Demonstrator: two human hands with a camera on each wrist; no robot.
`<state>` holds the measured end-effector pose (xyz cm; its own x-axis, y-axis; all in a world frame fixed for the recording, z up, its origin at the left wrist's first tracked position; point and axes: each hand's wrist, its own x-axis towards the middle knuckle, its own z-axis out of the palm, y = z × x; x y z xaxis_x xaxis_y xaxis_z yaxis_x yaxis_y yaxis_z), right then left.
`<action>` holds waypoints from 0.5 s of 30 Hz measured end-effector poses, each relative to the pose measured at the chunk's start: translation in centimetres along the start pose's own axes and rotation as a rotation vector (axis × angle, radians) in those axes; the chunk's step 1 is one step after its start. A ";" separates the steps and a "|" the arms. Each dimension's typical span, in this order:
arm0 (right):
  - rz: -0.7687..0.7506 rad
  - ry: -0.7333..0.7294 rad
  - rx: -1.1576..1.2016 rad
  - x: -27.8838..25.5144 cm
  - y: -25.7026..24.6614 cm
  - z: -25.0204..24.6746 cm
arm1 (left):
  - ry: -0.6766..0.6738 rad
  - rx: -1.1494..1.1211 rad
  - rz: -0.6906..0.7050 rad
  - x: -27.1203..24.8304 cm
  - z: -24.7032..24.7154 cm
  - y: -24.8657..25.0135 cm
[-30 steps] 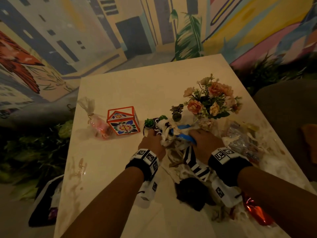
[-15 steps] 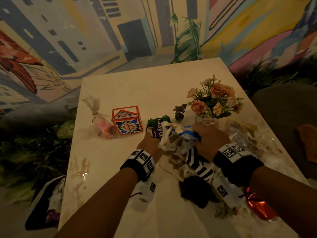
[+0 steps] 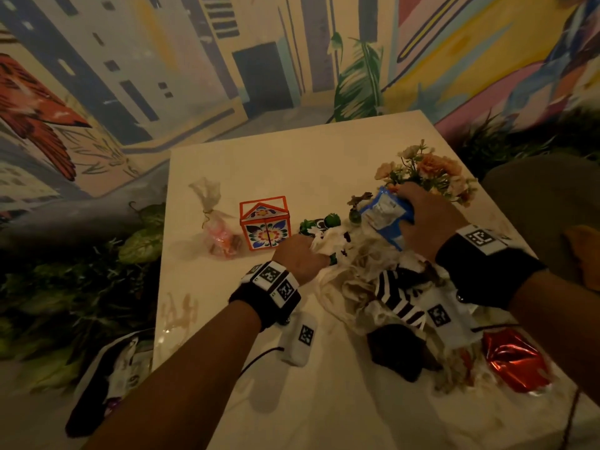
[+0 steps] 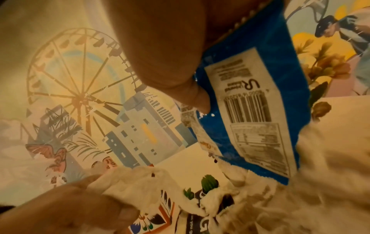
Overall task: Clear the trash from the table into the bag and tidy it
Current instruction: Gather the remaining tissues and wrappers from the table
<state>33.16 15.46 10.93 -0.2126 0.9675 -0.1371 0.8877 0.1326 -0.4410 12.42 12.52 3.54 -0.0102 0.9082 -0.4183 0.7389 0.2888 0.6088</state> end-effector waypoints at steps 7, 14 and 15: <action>-0.031 -0.003 -0.050 0.0 -1.3 -0.5 | 0.156 -0.194 0.076 -2.0 -3.5 0.5; -0.090 0.179 -0.069 -0.5 -5.0 -2.1 | 0.302 -0.367 0.111 -6.2 -8.2 -1.1; -0.098 0.189 -0.076 -0.7 -5.7 -2.3 | 0.327 -0.384 0.103 -6.8 -9.0 -1.7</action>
<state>29.18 14.55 15.64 -0.2254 0.9714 0.0751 0.8961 0.2370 -0.3752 5.21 8.54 11.43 -0.2059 0.9673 -0.1484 0.4467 0.2278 0.8652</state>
